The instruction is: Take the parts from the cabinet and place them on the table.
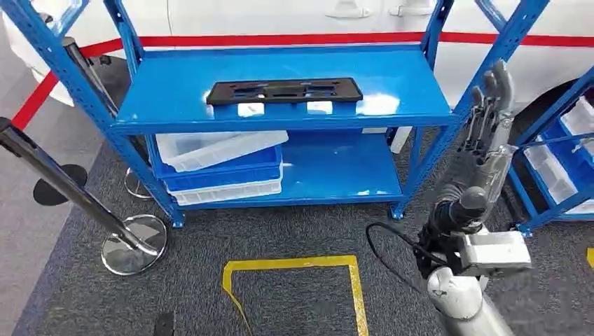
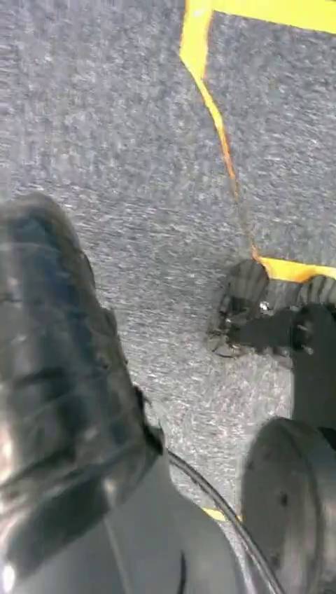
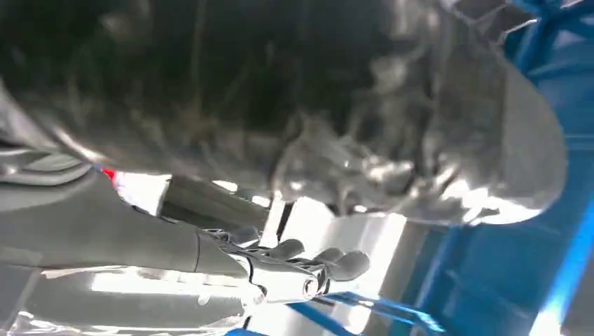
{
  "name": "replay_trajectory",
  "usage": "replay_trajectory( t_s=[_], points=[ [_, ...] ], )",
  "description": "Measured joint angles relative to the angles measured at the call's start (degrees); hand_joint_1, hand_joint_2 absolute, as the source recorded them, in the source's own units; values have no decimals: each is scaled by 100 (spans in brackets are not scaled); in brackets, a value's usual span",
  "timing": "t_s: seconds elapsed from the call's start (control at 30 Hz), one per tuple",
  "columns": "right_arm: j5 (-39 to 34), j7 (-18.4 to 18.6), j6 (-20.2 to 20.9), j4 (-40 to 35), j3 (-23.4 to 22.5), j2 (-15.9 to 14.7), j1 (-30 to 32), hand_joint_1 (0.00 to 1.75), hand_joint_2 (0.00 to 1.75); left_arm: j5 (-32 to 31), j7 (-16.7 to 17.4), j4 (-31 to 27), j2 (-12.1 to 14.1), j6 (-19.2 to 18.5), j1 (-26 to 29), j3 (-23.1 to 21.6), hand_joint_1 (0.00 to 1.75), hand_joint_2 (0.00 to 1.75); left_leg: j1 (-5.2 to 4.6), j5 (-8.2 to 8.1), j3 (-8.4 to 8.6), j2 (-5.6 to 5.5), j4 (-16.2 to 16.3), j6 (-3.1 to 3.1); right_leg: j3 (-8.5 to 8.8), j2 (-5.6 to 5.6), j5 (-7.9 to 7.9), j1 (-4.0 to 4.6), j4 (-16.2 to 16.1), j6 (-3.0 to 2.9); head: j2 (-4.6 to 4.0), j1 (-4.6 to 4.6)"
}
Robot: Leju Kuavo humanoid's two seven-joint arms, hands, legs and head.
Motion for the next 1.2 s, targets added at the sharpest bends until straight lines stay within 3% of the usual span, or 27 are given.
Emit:
replay_trajectory(
  t_s=[0.07,0.1,0.13,0.17,0.23,0.27,0.3,0.4,0.47,0.5,0.57,0.6,0.63,0.67,0.7,0.77,0.8,0.9,0.97,1.0,1.1,1.13,1.17,1.2],
  points=[
    [0,2,0,-37,41,-11,14,0,0,11,-2,5,13,0,-6,-2,0,0,-3,2,-9,2,5,5,-408,0,-389,-33,881,40,0,-2],
    [-2,0,0,-39,59,-24,25,0,0,11,-2,9,13,-9,-5,-7,0,0,-3,0,-17,2,11,5,-587,-1,-470,-38,1228,59,0,-2],
    [-2,2,-2,-41,76,-39,24,0,0,11,-2,11,13,-9,-2,-7,0,0,1,-1,-17,2,18,3,-622,-1,-399,-48,1265,73,0,0],
    [0,0,-2,-55,87,-50,23,0,0,13,0,11,13,-9,5,-9,0,0,3,-9,-13,0,26,-6,-528,-2,-212,-68,1058,85,0,0],
    [0,0,0,-96,107,-52,14,0,0,13,-2,11,11,-11,5,-13,0,0,21,-39,-4,-9,69,-44,-78,-5,309,-94,124,94,0,-2],
    [0,0,0,-107,116,-55,5,0,0,11,-2,11,15,-9,4,-15,0,0,24,-69,-15,-10,112,-82,108,-8,339,-100,-300,94,0,-2],
    [-2,2,4,-118,131,-55,-4,0,0,13,-4,15,24,-9,-11,-15,0,0,-14,-93,-62,-20,172,-123,155,1,288,-50,-376,53,0,9],
    [-2,4,68,-138,149,-68,-4,0,0,57,-20,26,26,-9,-8,-15,0,0,1,-52,-67,-16,115,-210,112,24,307,-23,-342,-66,0,2],
    [-2,7,87,-157,186,-79,-12,0,0,79,-42,29,37,-9,-11,-15,0,0,15,-146,-103,-11,226,-267,130,15,341,-70,-384,-149,0,0],
    [-2,7,92,-168,201,-76,-15,0,0,83,-57,29,37,-9,-16,-15,0,0,9,-331,-225,-11,502,-284,126,9,341,-73,-384,-184,0,-31],
    [-2,9,101,-168,225,-79,-13,0,0,98,-59,29,37,-11,-16,-15,0,0,15,-768,-649,-9,1417,-319,112,-4,341,-54,-383,-214,0,-37],
    [-2,7,101,-168,232,-79,-13,0,0,99,-61,29,35,-11,-8,-15,0,0,14,-876,-825,-9,1778,-323,108,-4,342,-39,-383,-219,0,-42],
    [-2,9,101,-166,247,-79,-10,0,0,103,-61,31,35,-11,-4,-15,0,0,13,-866,-901,-9,1918,-315,108,-3,343,-24,-382,-222,0,-39],
    [-2,9,103,-166,269,-79,-10,0,0,116,-63,35,37,-11,-3,-15,0,0,7,-716,-836,-9,1765,-286,111,2,343,-7,-382,-223,0,-39],
    [-2,9,101,-166,278,-79,-11,0,0,116,-66,37,37,-11,-4,-15,0,0,-7,-474,-653,-10,1367,-241,117,9,343,6,-382,-223,0,-42],
    [-2,7,101,-168,291,-79,-13,0,0,116,-72,37,50,-13,-18,-15,0,0,-71,-25,-142,-15,323,-96,134,12,343,21,-382,-222,0,-42],
    [-2,7,101,-168,299,-81,-15,0,0,114,-72,42,86,-11,-28,-15,0,0,-90,-120,-61,-4,164,-40,114,4,340,46,-380,-204,0,-20],
    [-2,13,101,-168,317,-85,-13,0,0,116,-72,42,77,-13,-17,-15,0,0,-139,-69,-81,-7,123,-51,99,-1,368,-6,-402,-119,0,-39],
    [-2,15,101,-179,328,-105,-14,0,0,116,-72,42,66,-13,-18,-15,0,0,-54,22,-5,16,-30,-5,93,-14,324,11,-369,-56,0,-27],
    [-2,13,101,-181,334,-116,-30,0,0,114,-72,42,68,-13,-22,-15,0,0,-53,34,15,16,-61,21,34,-7,189,26,-217,-33,0,-22],
    [-2,15,101,-181,354,-133,-13,0,0,114,-74,42,74,-15,-30,-15,0,0,-55,31,4,21,-53,33,-527,-5,-398,-23,1015,29,0,-13],
    [-2,18,103,-181,361,-149,-11,0,0,114,-74,42,74,-15,-29,-15,0,0,-53,25,-3,20,-39,30,-652,-5,-415,-37,1250,54,0,-9],
    [-2,15,116,-179,369,-153,-12,0,0,114,-72,42,72,-15,-21,-15,0,0,-45,15,-2,18,-29,24,-625,-6,-305,-53,1185,72,0,-9],
    [-2,15,138,-179,376,-160,-13,0,0,114,-72,42,66,-15,-19,-15,0,0,-33,-4,5,16,-15,16,-477,-7,-80,-78,876,87,0,-9]
  ],
)
